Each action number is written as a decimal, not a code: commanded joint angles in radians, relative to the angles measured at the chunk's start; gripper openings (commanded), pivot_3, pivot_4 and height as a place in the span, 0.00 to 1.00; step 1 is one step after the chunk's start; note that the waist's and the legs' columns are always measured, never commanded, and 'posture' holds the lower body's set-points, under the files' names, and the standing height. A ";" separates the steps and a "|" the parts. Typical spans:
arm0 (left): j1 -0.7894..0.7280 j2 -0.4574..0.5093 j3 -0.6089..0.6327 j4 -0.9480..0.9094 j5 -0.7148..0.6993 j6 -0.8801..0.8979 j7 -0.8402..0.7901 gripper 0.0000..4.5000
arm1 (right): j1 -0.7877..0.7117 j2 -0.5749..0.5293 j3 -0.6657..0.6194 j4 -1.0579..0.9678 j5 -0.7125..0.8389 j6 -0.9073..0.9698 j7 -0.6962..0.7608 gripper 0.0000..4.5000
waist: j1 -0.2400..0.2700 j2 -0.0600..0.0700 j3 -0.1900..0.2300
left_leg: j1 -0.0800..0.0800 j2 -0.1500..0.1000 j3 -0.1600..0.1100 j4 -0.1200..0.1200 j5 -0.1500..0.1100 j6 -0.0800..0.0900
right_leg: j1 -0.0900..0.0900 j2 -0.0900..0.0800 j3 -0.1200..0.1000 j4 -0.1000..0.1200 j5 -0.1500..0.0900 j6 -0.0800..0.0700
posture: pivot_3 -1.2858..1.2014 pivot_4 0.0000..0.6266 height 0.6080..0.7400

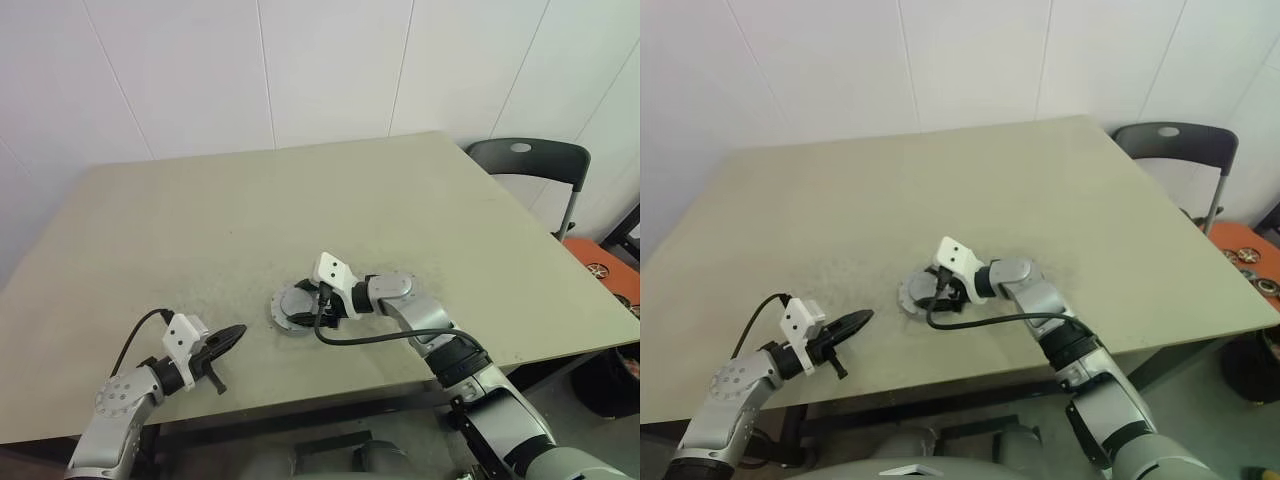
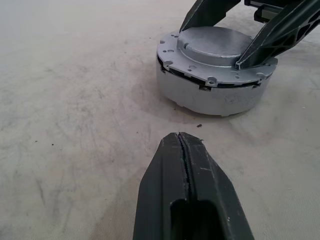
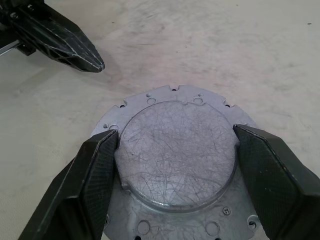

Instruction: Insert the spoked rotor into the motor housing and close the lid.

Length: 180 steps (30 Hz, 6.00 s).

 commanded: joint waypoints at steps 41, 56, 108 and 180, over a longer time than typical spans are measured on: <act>-0.016 0.003 0.006 -0.079 0.004 0.050 0.041 0.00 | 0.038 -0.011 0.039 -0.018 -0.026 0.137 -0.050 0.73 | 0.001 -0.002 -0.003 | 0.001 0.000 0.000 0.000 0.000 0.000 | 0.000 0.000 0.000 0.002 -0.001 -0.001 | 0.52 0.00 1.00; -0.395 -0.044 -0.161 -0.021 0.060 0.234 0.039 0.00 | 0.032 0.002 0.049 0.023 -0.037 0.136 -0.083 0.73 | 0.000 -0.002 -0.004 | 0.008 -0.001 0.000 -0.001 0.000 0.000 | 0.011 0.000 0.000 0.001 -0.003 0.005 | 0.52 0.00 1.00; -0.338 0.031 -0.302 -0.020 0.183 0.366 -0.034 0.00 | -0.059 -0.071 -0.255 -0.010 0.384 0.866 -0.009 0.99 | -0.001 0.000 -0.005 | -0.001 0.000 -0.001 -0.004 -0.001 0.002 | 0.005 -0.001 0.000 -0.008 -0.001 0.002 | 0.52 0.00 1.00; -0.190 -0.312 0.256 -0.211 -0.449 0.643 0.340 0.28 | -0.140 0.346 -0.879 0.175 0.733 0.891 -0.452 0.36 | -0.027 0.002 -0.008 | -0.003 -0.001 0.000 -0.012 0.000 -0.001 | -0.005 -0.001 0.002 -0.003 -0.001 0.002 | 0.52 0.00 1.00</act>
